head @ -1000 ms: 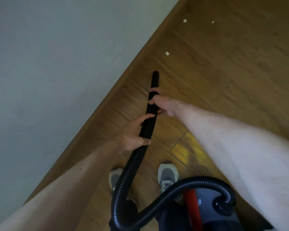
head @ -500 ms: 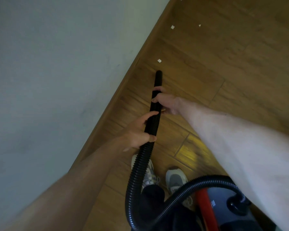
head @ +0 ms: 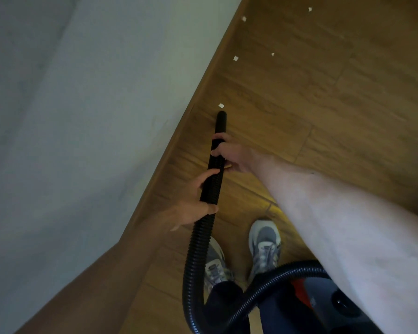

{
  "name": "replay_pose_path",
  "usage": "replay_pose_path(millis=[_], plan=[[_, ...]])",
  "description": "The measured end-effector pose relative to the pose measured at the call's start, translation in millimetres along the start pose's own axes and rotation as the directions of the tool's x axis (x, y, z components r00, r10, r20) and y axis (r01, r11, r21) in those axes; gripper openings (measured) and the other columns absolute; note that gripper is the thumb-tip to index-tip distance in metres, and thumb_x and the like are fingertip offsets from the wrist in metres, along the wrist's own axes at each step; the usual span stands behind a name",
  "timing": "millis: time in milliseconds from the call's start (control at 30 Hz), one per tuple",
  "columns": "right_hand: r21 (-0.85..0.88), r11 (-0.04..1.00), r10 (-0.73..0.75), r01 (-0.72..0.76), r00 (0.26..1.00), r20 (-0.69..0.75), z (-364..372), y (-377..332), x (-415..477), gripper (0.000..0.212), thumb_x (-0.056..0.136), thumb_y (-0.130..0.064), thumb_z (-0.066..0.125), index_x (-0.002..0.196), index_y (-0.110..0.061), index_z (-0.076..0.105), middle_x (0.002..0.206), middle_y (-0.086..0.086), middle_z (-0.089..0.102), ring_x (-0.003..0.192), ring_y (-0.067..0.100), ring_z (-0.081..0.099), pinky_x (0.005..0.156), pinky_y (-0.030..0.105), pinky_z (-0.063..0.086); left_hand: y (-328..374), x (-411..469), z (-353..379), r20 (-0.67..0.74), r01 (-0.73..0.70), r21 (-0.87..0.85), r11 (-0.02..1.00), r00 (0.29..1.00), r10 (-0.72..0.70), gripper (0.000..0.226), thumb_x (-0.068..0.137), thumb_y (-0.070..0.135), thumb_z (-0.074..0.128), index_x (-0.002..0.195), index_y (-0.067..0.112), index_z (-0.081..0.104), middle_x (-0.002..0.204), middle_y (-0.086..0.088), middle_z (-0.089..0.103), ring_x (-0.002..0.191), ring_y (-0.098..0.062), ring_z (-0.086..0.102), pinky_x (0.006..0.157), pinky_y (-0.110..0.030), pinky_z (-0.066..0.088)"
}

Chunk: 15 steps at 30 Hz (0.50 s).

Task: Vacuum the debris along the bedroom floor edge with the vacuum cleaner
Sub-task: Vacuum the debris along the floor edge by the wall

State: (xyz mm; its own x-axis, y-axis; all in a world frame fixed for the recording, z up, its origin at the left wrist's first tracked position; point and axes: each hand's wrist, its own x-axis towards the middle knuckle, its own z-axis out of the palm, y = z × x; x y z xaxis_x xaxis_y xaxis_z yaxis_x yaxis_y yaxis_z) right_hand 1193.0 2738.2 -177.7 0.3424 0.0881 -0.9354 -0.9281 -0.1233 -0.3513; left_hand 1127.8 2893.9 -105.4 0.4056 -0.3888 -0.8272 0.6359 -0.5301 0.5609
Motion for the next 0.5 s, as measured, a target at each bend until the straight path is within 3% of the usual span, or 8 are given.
replay_pose_path(millis=[133,267,400,500], plan=[[0.017,1.000,0.005,-0.005,1.000,-0.006,-5.8,-8.4,3.4,0.056,0.093,-0.001,0.048,0.138,-0.034,0.043,0.105,0.005,0.055,0.095,0.024,0.058,0.073,0.036,0.054,8.2,7.2,-4.9,0.018,0.002,-0.019,1.000,1.000,-0.002,0.083,0.084,-0.004,0.069,0.145,0.042,0.037,0.112,0.017,0.048,0.099,-0.004,0.052,0.064,-0.013,0.050],[0.023,1.000,-0.002,0.002,1.000,0.002,-12.1,-19.0,6.0,0.056,0.093,-0.001,0.048,0.138,-0.034,0.043,0.116,0.008,0.054,0.101,0.025,0.058,0.075,0.037,0.055,17.4,13.7,-7.5,0.012,0.006,-0.025,1.000,1.000,-0.005,0.084,0.084,-0.004,0.070,0.146,0.041,0.036,0.126,0.006,0.050,0.100,0.000,0.052,0.065,-0.007,0.050],[0.015,1.000,-0.002,0.002,1.000,0.015,-20.8,-31.1,10.3,0.057,0.095,-0.001,0.047,0.140,-0.034,0.040,0.105,0.005,0.055,0.095,0.024,0.058,0.076,0.037,0.055,31.9,20.8,-11.3,0.007,0.013,-0.023,1.000,1.000,-0.013,0.082,0.084,-0.003,0.070,0.145,0.040,0.036,0.114,0.016,0.049,0.097,0.000,0.052,0.065,-0.007,0.048],[0.008,1.000,-0.011,0.011,1.000,0.023,-29.2,-39.0,13.8,0.057,0.095,0.000,0.047,0.141,-0.033,0.040,0.102,0.004,0.054,0.091,0.022,0.058,0.069,0.034,0.055,40.6,27.6,-10.5,-0.011,0.022,-0.017,1.000,1.000,-0.022,0.082,0.085,-0.001,0.070,0.145,0.042,0.036,0.109,0.022,0.046,0.095,-0.005,0.054,0.070,-0.014,0.051]])
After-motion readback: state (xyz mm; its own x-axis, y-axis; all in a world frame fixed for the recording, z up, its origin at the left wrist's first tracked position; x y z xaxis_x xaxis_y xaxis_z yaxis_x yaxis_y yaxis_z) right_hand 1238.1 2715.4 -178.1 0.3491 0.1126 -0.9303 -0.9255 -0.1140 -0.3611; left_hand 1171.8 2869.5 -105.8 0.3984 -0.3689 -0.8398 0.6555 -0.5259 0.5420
